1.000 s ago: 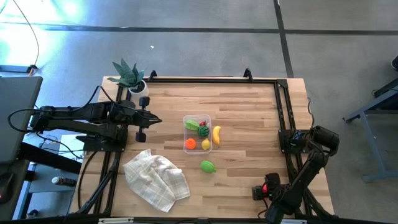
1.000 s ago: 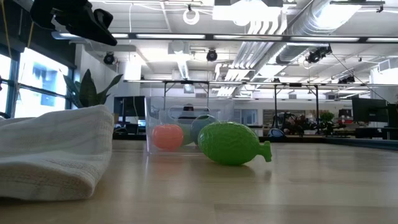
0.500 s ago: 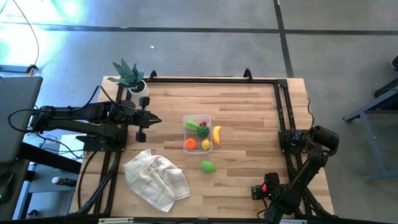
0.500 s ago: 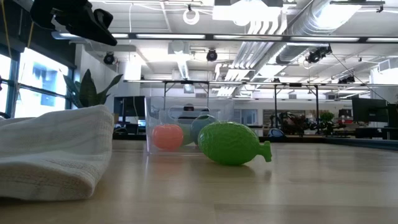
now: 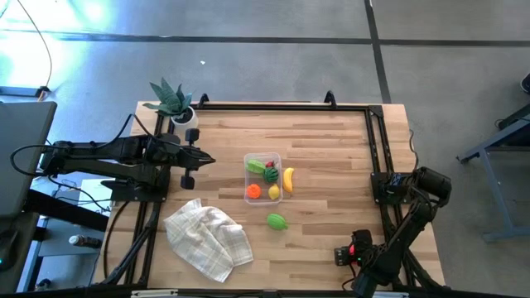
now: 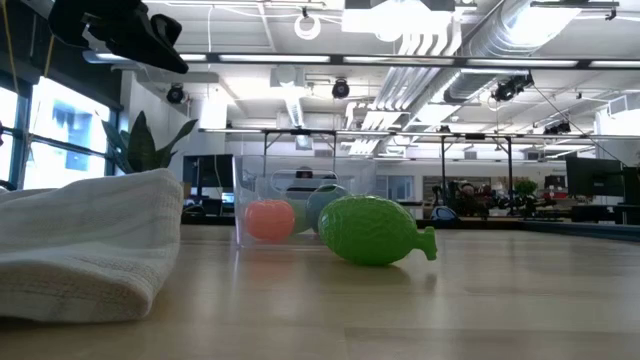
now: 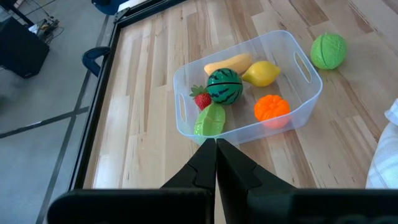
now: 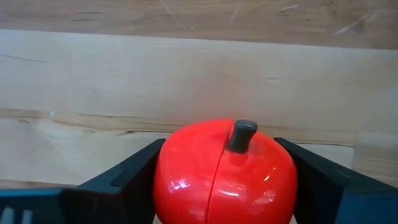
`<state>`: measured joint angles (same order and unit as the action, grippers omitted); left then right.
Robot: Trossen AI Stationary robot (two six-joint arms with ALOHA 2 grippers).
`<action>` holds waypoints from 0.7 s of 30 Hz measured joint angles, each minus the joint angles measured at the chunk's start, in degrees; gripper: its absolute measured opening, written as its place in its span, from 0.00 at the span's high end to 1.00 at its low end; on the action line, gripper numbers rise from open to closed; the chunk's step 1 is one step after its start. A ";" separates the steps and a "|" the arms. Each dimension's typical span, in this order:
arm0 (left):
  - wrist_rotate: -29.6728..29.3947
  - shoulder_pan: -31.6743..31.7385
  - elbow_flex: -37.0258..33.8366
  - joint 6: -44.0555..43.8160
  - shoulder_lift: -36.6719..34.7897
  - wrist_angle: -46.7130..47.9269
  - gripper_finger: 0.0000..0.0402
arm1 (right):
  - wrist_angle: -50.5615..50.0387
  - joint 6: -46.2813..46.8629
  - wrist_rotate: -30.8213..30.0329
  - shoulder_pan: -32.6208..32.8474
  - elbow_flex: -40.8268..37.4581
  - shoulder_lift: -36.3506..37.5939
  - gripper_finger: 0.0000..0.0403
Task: Pick and placing Produce into tupperware
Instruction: Put the red apple into the transparent bin
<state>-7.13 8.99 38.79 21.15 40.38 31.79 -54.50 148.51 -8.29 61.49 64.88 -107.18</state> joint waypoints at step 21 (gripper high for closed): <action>0.02 0.00 0.00 0.00 0.00 0.00 0.99 | 1.03 -4.56 -1.78 -0.76 0.00 0.00 0.34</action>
<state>-7.11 8.99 38.79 21.15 40.38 31.79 -53.47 143.95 -10.07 60.73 64.88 -107.18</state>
